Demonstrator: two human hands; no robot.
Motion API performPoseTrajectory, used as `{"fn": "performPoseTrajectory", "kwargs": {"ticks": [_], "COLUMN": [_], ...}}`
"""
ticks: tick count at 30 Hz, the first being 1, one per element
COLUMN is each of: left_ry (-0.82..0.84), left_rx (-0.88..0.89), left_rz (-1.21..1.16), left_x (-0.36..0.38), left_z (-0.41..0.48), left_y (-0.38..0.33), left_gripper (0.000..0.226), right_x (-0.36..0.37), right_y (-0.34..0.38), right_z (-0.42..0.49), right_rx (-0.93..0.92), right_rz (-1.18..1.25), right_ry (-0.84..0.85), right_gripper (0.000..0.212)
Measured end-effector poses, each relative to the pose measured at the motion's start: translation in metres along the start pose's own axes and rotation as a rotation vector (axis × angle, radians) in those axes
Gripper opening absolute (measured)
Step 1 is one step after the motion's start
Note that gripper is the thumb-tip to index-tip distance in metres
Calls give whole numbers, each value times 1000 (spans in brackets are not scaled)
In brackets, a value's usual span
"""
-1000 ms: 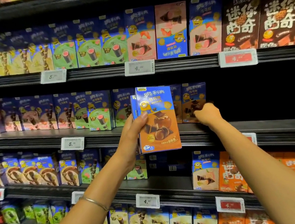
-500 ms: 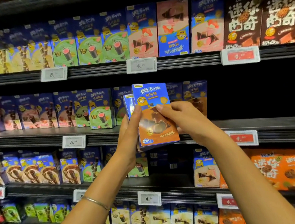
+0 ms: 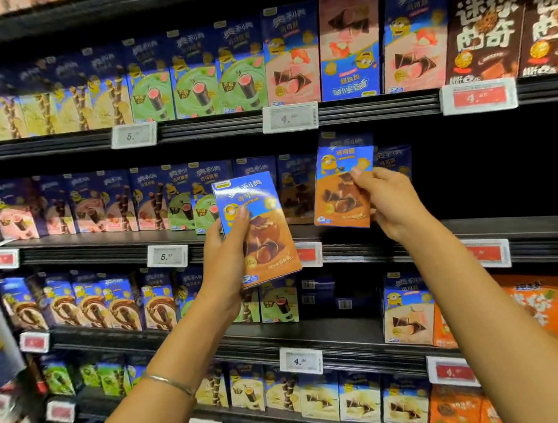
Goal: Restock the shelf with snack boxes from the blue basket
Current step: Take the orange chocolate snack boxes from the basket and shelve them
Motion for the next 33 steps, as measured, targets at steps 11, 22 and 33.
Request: {"fn": "performPoseTrajectory", "kwargs": {"ticks": [11, 22, 33], "left_ry": [48, 44, 67], "left_rx": [-13, -54, -82], "left_rz": [42, 38, 4], "left_x": [-4, -3, 3], "left_z": [-4, 0, 1], "left_y": [-11, -8, -7], "left_gripper": [46, 47, 53], "right_x": [36, 61, 64], "right_y": [-37, -45, -41], "right_z": [6, 10, 3], "right_rx": [-184, -190, -101], "right_rz": [-505, -708, -796], "right_ry": [-112, -115, -88], "right_gripper": [37, 39, 70]}}
Point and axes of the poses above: each hand's wrist, its own z-axis towards the middle knuckle, its own x-axis out of the palm, y = z × x, the point moved 5 cm from there along z, towards the middle knuckle, and after that the axes turned 3 degrees about z, right-handed, at the moved point
